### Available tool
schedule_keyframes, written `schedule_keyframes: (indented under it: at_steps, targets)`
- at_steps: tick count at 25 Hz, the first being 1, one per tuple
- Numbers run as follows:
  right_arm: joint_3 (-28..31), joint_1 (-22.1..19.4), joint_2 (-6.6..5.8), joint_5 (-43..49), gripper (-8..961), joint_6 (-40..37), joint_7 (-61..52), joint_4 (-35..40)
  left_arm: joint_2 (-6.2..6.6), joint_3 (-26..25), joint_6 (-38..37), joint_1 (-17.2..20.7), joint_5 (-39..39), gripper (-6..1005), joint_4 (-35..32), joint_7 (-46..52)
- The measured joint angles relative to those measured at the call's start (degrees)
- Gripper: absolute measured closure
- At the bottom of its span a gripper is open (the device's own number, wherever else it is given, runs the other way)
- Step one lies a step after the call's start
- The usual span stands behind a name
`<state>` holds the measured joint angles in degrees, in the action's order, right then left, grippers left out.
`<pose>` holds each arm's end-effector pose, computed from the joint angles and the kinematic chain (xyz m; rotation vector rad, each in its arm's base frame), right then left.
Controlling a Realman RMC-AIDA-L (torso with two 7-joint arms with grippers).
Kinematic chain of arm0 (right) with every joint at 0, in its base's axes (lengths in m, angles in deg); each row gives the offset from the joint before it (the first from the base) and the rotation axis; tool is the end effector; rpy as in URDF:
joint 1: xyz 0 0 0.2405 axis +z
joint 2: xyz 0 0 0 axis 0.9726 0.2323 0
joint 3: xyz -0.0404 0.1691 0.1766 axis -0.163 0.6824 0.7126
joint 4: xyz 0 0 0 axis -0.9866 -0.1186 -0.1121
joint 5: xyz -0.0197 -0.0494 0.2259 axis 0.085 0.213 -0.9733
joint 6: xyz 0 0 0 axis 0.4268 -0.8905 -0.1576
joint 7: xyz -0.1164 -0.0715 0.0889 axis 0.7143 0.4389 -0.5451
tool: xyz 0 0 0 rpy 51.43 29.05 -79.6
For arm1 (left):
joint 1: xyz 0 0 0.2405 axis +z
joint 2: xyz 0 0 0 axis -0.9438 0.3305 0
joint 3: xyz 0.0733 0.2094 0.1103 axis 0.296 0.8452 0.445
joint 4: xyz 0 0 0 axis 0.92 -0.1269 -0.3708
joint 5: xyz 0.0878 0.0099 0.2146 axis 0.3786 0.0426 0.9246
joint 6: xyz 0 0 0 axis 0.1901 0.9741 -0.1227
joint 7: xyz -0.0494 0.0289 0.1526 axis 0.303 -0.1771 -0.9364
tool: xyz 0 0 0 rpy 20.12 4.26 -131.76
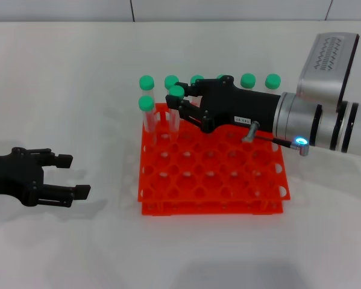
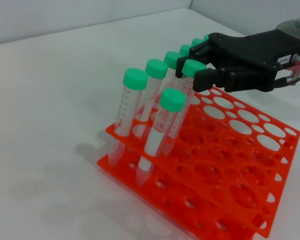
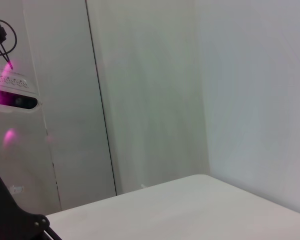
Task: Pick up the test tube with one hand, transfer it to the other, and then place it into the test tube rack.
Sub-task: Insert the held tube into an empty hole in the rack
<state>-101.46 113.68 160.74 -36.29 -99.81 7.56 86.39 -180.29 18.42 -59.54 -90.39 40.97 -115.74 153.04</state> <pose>0.1556 0.3866 -0.1173 -2.6206 0.3773 0.8521 -0.3024 0.3031 0.0518 -2.7861 -0.8414 -0.2907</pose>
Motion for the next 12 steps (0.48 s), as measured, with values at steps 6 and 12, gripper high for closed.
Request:
schedule_keyframes:
  at_steps: [6, 12]
  targets:
    - [0.22, -0.29, 0.0, 0.0, 671, -0.18, 0.36, 0.31, 0.0, 0.0, -0.07, 0.0, 0.0, 113, 0.0, 0.0]
    - [0.27, -0.29, 0.0, 0.0, 670, -0.25, 0.42, 0.23, 0.02, 0.0, -0.09, -0.19, 0.0, 113, 0.0, 0.04]
